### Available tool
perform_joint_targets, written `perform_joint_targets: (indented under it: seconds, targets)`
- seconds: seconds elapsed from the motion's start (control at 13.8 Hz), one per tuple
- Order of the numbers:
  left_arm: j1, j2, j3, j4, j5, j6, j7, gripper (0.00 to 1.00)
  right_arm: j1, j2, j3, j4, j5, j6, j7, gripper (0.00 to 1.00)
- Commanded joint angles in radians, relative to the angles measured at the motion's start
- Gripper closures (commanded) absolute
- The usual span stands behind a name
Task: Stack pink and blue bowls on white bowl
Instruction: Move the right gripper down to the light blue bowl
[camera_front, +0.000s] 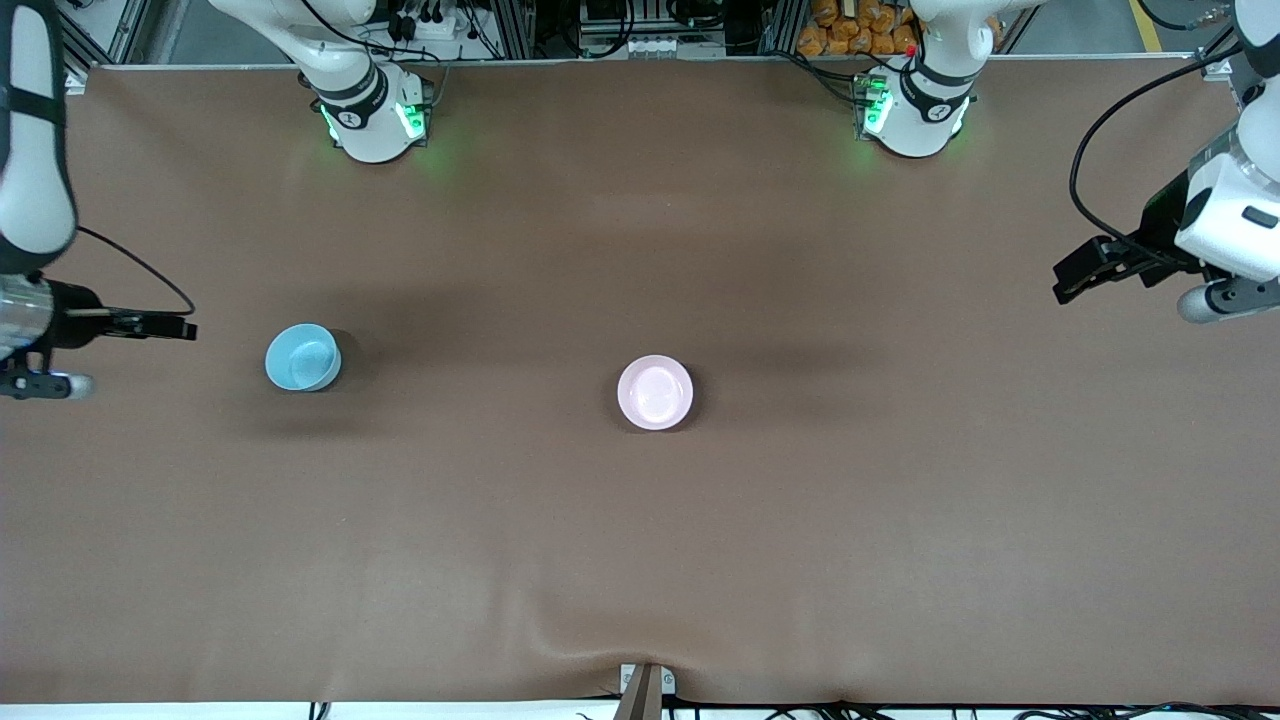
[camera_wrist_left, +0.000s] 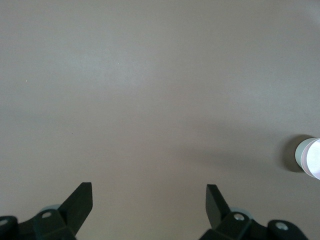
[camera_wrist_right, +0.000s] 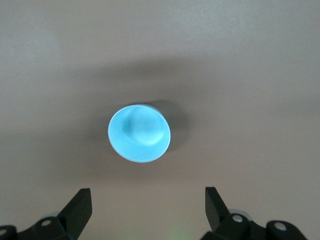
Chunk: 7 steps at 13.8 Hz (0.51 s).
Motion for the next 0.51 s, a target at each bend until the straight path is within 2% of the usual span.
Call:
perform_joint_targets:
  seconds: [0.0,0.07,0.22,0.29,0.36,0.43]
  targets:
    - [-0.122,-0.051,0.14,-0.034,-0.015,-0.02,0.041,0.0,-0.008,-0.034,0.008,-0.185,0.014,0.223,-0.065,0.0]
    - [-0.145,-0.056,0.181,-0.034,-0.027,-0.035,0.068,0.0,-0.006,-0.03,0.006,-0.229,0.014,0.3,-0.079,0.0]
    - [-0.15,-0.063,0.202,-0.034,-0.055,-0.051,0.095,0.0,-0.012,-0.023,0.008,-0.314,0.014,0.428,-0.157,0.0]
    - [-0.182,-0.065,0.235,-0.034,-0.053,-0.052,0.095,0.0,-0.009,-0.02,0.008,-0.36,0.014,0.506,-0.185,0.0]
    - [-0.237,-0.069,0.292,-0.034,-0.053,-0.06,0.099,0.0,-0.011,-0.016,0.008,-0.393,0.014,0.564,-0.211,0.05]
    - [-0.253,-0.069,0.312,-0.034,-0.053,-0.064,0.11,0.0,-0.012,0.001,0.008,-0.401,0.016,0.586,-0.228,0.13]
